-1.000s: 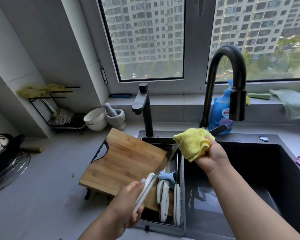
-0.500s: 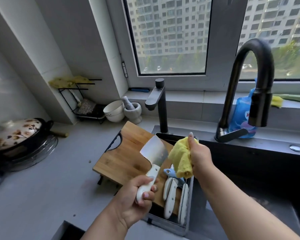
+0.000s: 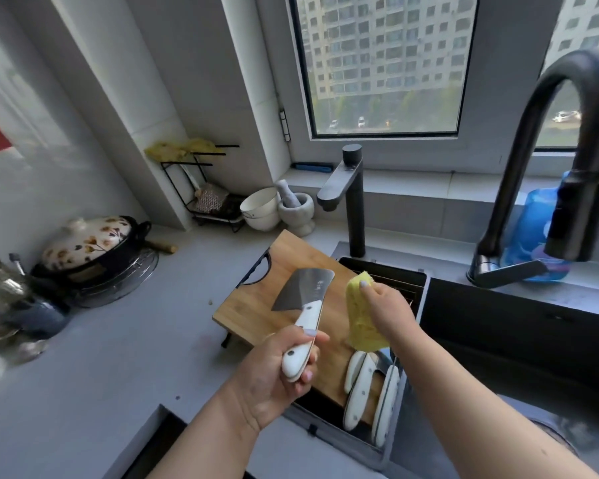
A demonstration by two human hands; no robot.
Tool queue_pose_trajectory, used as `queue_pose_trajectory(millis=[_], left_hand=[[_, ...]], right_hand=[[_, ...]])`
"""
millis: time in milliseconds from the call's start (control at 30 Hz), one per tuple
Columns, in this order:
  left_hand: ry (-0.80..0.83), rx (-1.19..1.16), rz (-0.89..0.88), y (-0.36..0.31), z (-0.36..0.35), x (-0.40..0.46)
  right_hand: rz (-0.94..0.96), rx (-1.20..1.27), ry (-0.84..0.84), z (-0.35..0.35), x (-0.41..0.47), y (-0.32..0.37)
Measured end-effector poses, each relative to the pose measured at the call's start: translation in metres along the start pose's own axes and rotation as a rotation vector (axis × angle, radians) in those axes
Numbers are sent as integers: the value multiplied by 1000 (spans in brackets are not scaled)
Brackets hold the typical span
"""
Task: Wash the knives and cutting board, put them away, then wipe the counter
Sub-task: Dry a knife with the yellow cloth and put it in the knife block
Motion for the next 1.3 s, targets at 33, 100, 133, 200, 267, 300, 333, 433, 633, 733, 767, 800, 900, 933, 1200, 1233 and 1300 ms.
queue_pose_trajectory(millis=[33, 100, 133, 200, 267, 300, 333, 433, 633, 733, 767, 800, 900, 933, 1200, 1233, 1300], left_hand=[[-6, 17, -23, -2, -1, 0], [-20, 37, -61, -6, -1, 0], [-22, 41, -77, -8, 0, 0], [-9, 54, -105, -12, 1, -1], [10, 47, -129, -16, 3, -1], [15, 30, -137, -19, 5, -1], [21, 7, -142, -21, 7, -1], [57, -77, -152, -30, 14, 1], [76, -49, -233, -57, 52, -4], [58, 9, -308, -79, 81, -16], [45, 35, -338, -87, 92, -21], [23, 61, -366, -95, 103, -26], [-61, 75, -417, -115, 139, -42], [-85, 62, -423, -120, 152, -48], [-318, 73, -462, -148, 266, -113], [-341, 85, -483, -151, 278, -125], [-384, 134, -531, -155, 302, -146]], right_hand=[[9, -37, 11, -2, 0, 1], [23, -119, 29, -7, 1, 2], [25, -151, 35, -10, 2, 2], [13, -185, 40, -15, 4, 1], [0, -192, 31, -19, 6, 0], [-5, -187, 19, -21, 7, 0], [-2, -177, 7, -22, 8, 1], [52, -107, -53, -26, 9, 11], [281, 365, -79, -50, -31, 69], [411, 417, 46, -79, -66, 109], [458, 367, 82, -91, -76, 121], [506, 293, 107, -104, -86, 133], [659, 88, 131, -146, -106, 166], [699, 57, 116, -159, -111, 176], [893, 193, 192, -276, -134, 237], [926, 225, 189, -291, -139, 245], [976, 288, 178, -317, -148, 260]])
Point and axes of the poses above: each hand's wrist, its own x-axis towards the middle knuckle, its own z-axis out of the back of the hand, y = z × x, the point moved 5 cm from there along x, towards the middle knuckle, and after that the axes turned 4 degrees about x, right-handed, at the moved point
